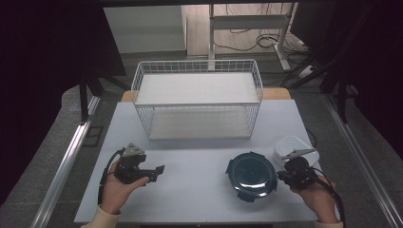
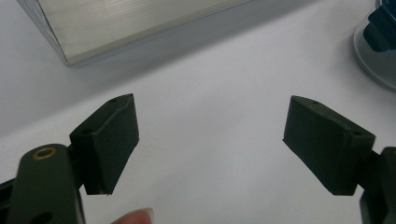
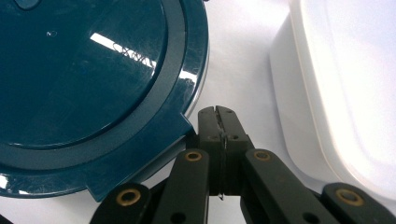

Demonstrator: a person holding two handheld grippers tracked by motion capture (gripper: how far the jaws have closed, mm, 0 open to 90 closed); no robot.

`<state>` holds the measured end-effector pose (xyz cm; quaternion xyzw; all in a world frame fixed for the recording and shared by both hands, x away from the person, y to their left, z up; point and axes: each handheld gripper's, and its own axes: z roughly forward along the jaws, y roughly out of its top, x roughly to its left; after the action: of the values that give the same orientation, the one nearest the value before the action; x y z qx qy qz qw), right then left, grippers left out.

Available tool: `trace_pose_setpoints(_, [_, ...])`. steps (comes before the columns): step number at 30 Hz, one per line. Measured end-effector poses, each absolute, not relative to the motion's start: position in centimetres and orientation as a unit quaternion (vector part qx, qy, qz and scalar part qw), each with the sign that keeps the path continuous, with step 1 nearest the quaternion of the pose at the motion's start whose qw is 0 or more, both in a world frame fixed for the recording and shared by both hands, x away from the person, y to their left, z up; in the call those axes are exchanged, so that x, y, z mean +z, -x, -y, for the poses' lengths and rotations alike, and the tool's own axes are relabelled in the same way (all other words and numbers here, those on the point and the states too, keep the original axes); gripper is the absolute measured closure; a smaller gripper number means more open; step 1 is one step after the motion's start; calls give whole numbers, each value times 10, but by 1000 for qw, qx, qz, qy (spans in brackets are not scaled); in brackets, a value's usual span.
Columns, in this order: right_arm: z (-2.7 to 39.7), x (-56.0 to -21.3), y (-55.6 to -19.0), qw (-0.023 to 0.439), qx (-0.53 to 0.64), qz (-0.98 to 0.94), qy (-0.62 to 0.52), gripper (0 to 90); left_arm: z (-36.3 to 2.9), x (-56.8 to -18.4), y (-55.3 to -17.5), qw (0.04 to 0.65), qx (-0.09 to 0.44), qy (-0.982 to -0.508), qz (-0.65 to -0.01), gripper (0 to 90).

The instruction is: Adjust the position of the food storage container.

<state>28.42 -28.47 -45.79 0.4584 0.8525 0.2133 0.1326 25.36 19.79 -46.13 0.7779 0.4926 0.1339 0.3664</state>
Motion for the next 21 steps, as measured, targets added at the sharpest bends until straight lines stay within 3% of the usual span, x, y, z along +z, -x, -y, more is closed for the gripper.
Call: trace_pose_setpoints(21, [248, -460, -293, 131, 219, -864, -434, 893, -197, -463, -254, 366, 131, -779, -492, 181])
